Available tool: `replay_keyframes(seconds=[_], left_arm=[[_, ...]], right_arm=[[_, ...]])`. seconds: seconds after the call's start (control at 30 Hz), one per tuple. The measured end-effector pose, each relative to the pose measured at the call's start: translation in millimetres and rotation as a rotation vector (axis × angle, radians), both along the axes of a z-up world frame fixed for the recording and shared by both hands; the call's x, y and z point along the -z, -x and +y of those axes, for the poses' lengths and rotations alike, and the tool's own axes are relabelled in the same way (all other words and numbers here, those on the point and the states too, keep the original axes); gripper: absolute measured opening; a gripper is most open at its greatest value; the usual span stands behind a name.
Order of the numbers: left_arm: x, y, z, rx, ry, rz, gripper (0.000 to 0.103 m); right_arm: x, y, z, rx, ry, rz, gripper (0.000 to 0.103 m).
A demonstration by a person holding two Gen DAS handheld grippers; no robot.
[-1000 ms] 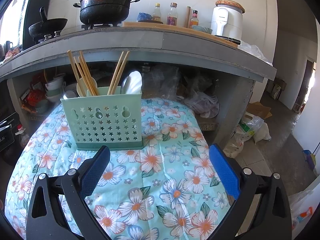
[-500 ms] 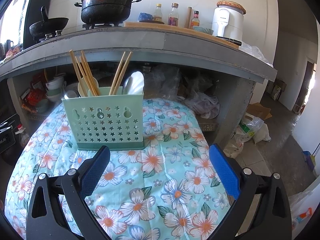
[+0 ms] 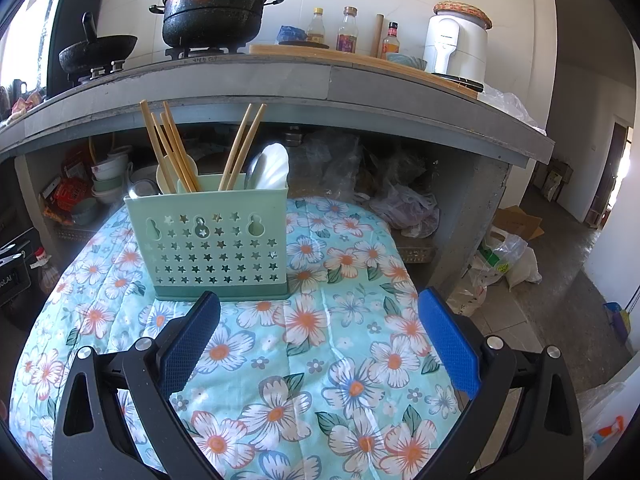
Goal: Organize utensils
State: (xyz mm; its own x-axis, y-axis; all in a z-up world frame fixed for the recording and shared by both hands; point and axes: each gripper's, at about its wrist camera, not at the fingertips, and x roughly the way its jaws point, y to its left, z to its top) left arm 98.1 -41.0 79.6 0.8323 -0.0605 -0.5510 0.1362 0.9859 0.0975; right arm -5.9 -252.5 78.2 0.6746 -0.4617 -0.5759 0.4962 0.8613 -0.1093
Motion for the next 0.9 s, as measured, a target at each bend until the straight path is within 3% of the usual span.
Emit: replay_keyframes(seconds=[0.9], left_arm=[[-0.5,-0.9,-0.2,-0.002,0.0,0.007,0.094]], right_arm=[[0.2,0.9,0.8,0.001,0.0,-0.001,0.096]])
